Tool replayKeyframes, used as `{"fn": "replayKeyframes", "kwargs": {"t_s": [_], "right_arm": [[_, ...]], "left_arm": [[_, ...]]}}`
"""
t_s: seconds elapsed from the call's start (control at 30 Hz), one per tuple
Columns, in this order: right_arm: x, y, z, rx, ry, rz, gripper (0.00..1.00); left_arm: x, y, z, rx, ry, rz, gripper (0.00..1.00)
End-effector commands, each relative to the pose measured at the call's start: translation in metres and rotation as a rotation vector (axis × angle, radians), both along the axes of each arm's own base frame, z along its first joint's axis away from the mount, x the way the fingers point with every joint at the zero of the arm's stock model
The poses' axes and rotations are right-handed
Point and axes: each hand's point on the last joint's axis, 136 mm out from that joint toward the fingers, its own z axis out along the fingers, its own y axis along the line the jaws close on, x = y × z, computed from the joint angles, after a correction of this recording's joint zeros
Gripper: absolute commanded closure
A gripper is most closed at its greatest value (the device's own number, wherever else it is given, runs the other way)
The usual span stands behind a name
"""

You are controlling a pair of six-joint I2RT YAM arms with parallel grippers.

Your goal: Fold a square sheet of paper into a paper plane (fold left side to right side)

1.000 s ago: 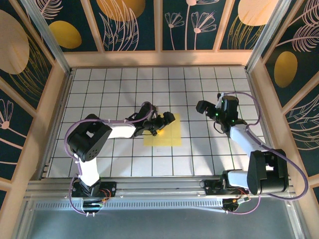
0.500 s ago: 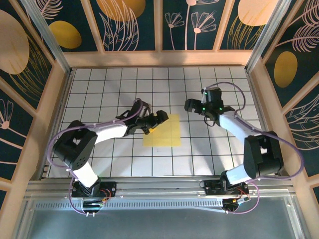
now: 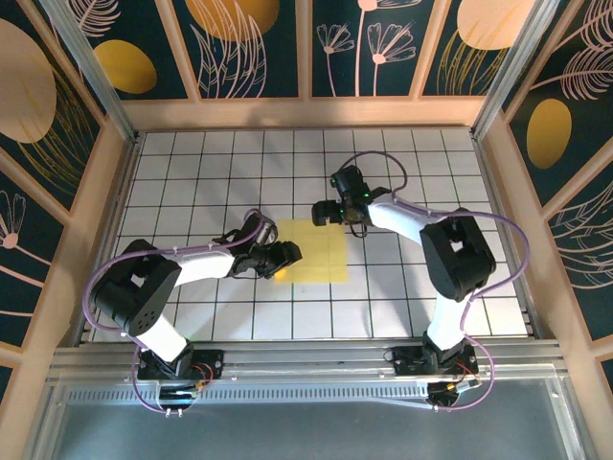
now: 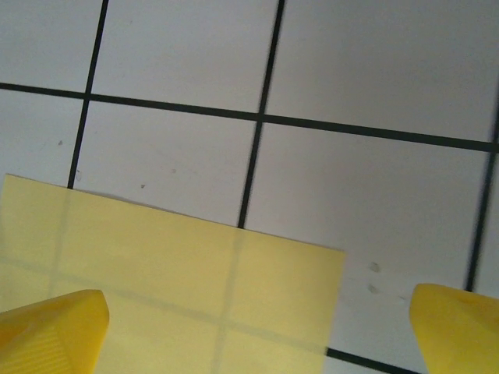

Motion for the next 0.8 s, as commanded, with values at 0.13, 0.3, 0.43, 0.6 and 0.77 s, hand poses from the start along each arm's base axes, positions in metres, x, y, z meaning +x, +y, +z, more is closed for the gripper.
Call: {"fn": "replayKeyframes", "kwargs": {"t_s": [0.13,0.3,0.43,0.6,0.77], "right_arm": [[-0.011,0.011,-0.026,-0.093,0.074,0.042,0.06],[-0.021,0.013,-0.037,-0.112,0.105,0.054,0.06],[-0.031,0.015,-0.043,-0.125,0.13,0.07,0.08],[-0.045,0.024,-0.042,-0.113,0.169,0.103,0.14],[-0.055,0.03,-0.036,-0.128,0.179,0.124,0.17]], "left_arm": [[-0.011,0.013,-0.024,0.08,0.066,-0.001,0.42],[-0.009,0.013,-0.024,0.075,0.07,0.01,0.42],[-0.008,0.011,-0.024,0.068,0.068,0.017,0.41],[-0.007,0.01,-0.023,0.064,0.068,0.021,0.41],[-0.005,0.009,-0.021,0.053,0.064,0.028,0.41]]}}
